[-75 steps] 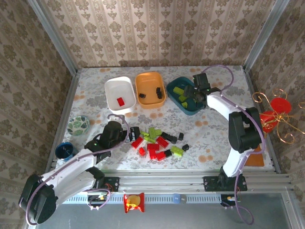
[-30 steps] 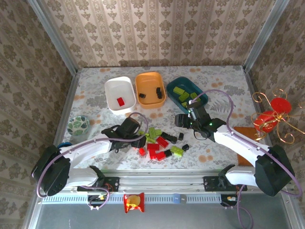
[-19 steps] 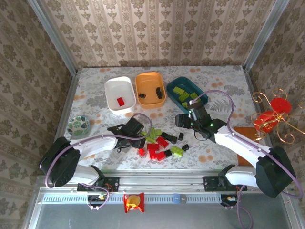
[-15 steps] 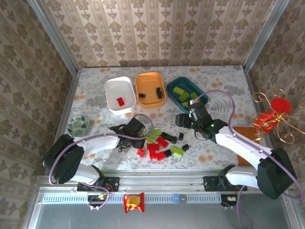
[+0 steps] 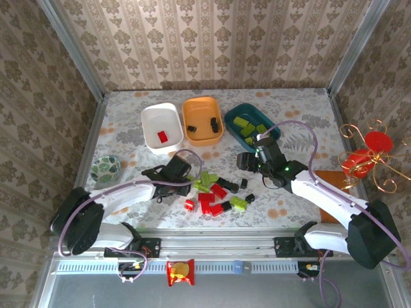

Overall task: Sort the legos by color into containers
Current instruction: Place the lego in the container.

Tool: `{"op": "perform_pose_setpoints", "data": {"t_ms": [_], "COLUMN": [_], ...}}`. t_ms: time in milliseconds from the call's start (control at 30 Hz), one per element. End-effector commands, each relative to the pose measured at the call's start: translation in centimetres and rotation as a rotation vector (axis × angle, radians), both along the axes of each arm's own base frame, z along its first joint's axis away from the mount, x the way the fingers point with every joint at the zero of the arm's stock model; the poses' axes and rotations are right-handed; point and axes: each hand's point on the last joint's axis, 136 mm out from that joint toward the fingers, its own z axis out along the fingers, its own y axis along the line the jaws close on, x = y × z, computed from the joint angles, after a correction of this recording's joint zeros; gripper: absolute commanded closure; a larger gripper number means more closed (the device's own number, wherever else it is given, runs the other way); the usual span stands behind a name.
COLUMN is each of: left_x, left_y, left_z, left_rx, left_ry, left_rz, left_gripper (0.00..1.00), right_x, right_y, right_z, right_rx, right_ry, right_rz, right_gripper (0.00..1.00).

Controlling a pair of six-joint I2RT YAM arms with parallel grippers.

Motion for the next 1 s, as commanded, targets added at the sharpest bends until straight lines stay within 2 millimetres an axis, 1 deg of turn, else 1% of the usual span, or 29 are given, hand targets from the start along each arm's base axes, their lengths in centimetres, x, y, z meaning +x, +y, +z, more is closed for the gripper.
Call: {"op": "perform_pose_setpoints", "data": {"t_ms": [0, 100, 133, 200, 267, 367, 400, 467, 600, 700, 833, 867, 967], "left_x": [2.2, 4.8, 5.7, 7.9, 10.1, 13.5, 14.9, 17.1, 21.1, 23.1, 24.7, 25.0, 25.3], "left_y": [1.0, 2.1, 2.5, 3.5, 4.3, 5.4, 6.5, 7.7, 9.3, 9.6, 9.7, 9.7, 9.6], "left_z": [4.1, 8.5, 9.7, 12.3, 14.0, 15.1, 15.2, 14.7, 12.4, 10.9, 9.1, 8.7, 8.4], "left_rx": [-0.064, -0.141, -0.158, -0.184, -0.183, -0.133, -0.112, -0.089, -0.072, -0.05, -0.013, -0.013, -0.019], "left_ry": [-0.107, -0.22, -0.25, -0.328, -0.385, -0.437, -0.447, -0.448, -0.39, -0.35, -0.298, -0.287, -0.266], "left_rz": [0.063, 0.138, 0.162, 0.215, 0.262, 0.316, 0.352, 0.394, 0.451, 0.463, 0.467, 0.468, 0.475], "left_gripper": [0.66, 0.67, 0.67, 0.67, 0.67, 0.68, 0.69, 0.69, 0.71, 0.72, 0.71, 0.68, 0.48], "right_x": [-0.4, -0.2, -0.1, -0.1, 0.0, 0.0, -0.1, -0.2, -0.4, -0.6, -0.9, -0.9, -1.1], "right_y": [-0.7, -0.5, -0.5, -0.5, -0.4, -0.4, -0.4, -0.4, -0.5, -0.7, -0.8, -0.9, -1.0], "right_z": [-0.2, 0.0, 0.1, 0.1, 0.0, -0.2, -0.2, -0.2, 0.0, 0.1, 0.3, 0.3, 0.5], "right_rx": [-0.018, -0.013, -0.011, -0.013, -0.016, -0.016, -0.013, -0.011, -0.008, -0.006, 0.0, 0.002, 0.004], "right_ry": [-0.006, -0.011, -0.012, -0.012, -0.009, -0.001, -0.001, 0.002, -0.004, -0.007, -0.01, -0.012, -0.016], "right_rz": [-0.026, -0.025, -0.024, -0.024, -0.023, -0.022, -0.022, -0.02, -0.023, -0.025, -0.028, -0.029, -0.032], "right_gripper": [0.28, 0.28, 0.28, 0.28, 0.28, 0.28, 0.28, 0.28, 0.28, 0.28, 0.28, 0.28, 0.27]}}
